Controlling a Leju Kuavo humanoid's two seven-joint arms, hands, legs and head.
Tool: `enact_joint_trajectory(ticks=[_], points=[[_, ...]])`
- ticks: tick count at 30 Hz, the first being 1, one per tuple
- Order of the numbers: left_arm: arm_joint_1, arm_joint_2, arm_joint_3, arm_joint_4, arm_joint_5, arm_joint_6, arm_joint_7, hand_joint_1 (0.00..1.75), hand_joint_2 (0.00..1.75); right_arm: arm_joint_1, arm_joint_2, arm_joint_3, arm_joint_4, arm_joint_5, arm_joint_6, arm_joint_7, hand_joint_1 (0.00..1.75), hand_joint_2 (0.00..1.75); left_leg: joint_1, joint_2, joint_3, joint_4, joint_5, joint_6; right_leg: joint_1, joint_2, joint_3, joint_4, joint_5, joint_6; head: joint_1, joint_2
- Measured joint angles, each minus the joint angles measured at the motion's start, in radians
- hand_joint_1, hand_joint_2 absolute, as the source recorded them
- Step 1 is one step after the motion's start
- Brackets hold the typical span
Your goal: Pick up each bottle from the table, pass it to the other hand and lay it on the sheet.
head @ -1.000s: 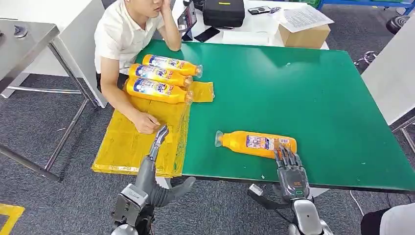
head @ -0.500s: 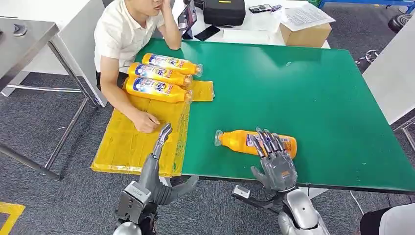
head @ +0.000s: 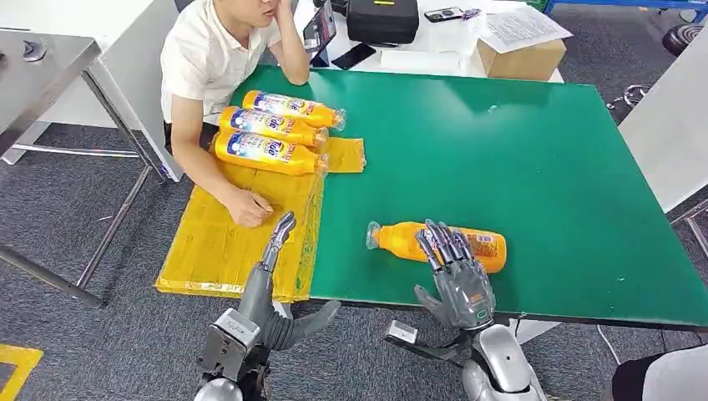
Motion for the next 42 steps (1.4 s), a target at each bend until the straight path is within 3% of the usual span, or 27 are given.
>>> enact_joint_trajectory(ticks=[6, 9, 38, 42], points=[[0.004, 0.000, -0.001, 0.000, 0.003, 0.000, 0.000, 0.00, 1.75, -0.023, -0.043, -0.004, 0.021, 0.043, 0.000, 0.246, 0.00, 1.75, -0.001, 0.000, 0.000, 0.000, 0.000, 0.000, -0.001, 0.000, 0.000, 0.000, 0.000, 0.000, 0.000, 0.000], [0.009, 0.001, -0.002, 0.000, 0.003, 0.003, 0.000, 0.00, 1.75, -0.040, -0.082, -0.014, 0.034, 0.044, 0.000, 0.283, 0.00, 1.75, -0.001, -0.001, 0.000, 0.000, 0.000, 0.000, -0.001, 0.000, 0.000, 0.000, 0.000, 0.000, 0.000, 0.000], [0.013, 0.001, -0.009, 0.000, 0.003, -0.001, 0.000, 0.00, 1.75, -0.078, -0.143, -0.037, 0.083, 0.043, 0.000, 0.305, 0.00, 1.75, -0.001, -0.002, -0.001, 0.000, 0.000, 0.000, 0.000, 0.000, 0.000, 0.000, 0.000, 0.000, 0.000, 0.000], [0.011, 0.002, -0.010, 0.000, 0.007, -0.008, 0.001, 0.00, 1.75, -0.113, -0.146, -0.049, 0.150, -0.027, 0.000, 0.251, 0.00, 1.75, -0.001, -0.002, -0.001, 0.000, 0.000, 0.000, -0.001, 0.000, 0.000, 0.000, 0.000, 0.000, 0.000, 0.000]])
